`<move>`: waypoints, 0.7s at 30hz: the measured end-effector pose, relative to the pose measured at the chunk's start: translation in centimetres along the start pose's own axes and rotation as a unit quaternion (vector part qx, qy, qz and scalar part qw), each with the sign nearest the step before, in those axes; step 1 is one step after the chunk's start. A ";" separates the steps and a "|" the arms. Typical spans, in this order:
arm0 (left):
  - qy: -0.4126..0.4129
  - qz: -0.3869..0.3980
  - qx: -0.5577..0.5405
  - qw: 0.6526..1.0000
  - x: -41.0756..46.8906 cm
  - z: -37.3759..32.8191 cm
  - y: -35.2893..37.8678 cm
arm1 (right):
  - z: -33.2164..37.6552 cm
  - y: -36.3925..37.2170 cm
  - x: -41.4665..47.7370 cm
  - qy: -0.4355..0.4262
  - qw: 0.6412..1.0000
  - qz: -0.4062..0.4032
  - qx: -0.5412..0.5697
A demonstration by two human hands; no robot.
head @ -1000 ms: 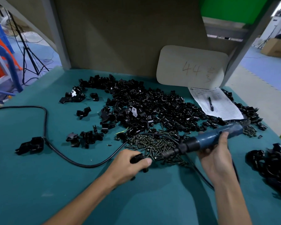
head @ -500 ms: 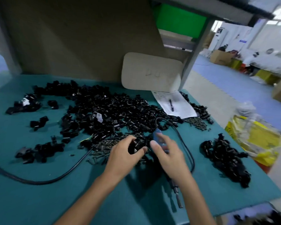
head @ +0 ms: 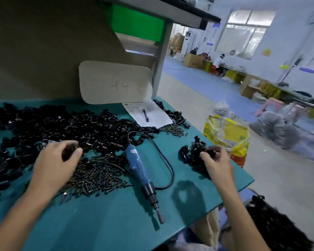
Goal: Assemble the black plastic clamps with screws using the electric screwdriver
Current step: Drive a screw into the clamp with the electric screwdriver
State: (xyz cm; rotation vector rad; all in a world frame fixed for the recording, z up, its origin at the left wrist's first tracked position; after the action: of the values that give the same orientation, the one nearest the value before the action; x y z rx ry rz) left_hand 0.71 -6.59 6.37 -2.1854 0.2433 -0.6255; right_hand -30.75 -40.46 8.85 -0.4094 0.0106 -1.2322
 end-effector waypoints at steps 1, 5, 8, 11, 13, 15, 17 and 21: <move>-0.025 0.001 0.035 0.999 0.8 2.2 -0.4 | -0.4 -1.7 1.6 -0.005 0.999 -0.025 -0.048; -0.111 0.036 0.155 0.981 2.1 9.3 -0.7 | -3.6 -5.5 7.5 0.010 0.974 -0.051 -0.219; -0.131 0.093 0.229 0.960 0.8 11.1 0.2 | -7.5 -5.7 10.2 0.056 0.961 0.000 -0.270; -0.105 0.135 0.296 0.940 -0.8 10.1 0.6 | -10.4 -5.2 11.8 0.083 0.954 0.044 -0.286; -0.099 0.138 0.275 0.946 -1.3 9.5 0.8 | -11.7 -5.1 12.2 0.092 0.947 0.052 -0.304; -0.089 0.123 0.255 0.955 -1.4 9.3 0.9 | -12.3 -5.2 12.4 0.099 0.938 0.056 -0.327; -0.079 0.117 0.242 0.960 -1.4 9.4 0.9 | -12.2 -5.1 12.4 0.112 0.935 0.053 -0.331; -0.069 0.105 0.228 0.965 -1.3 9.5 0.7 | -6.5 -2.3 10.9 -0.002 0.932 -0.005 -0.363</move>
State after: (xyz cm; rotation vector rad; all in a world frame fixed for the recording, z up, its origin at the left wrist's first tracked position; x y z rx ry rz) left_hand 4.52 -0.21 0.32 -1.7210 0.2266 -0.3637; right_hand -30.57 -52.96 5.83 -1.0551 0.4745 -1.2095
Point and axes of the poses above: each hand's wrist, its own x-axis towards the middle knuckle, its own y-axis out of the palm, z = x × y, the point moved 5 cm from there along x, towards the middle knuckle, and after that the axes turned 12 degrees about x, right-handed, at the moved point
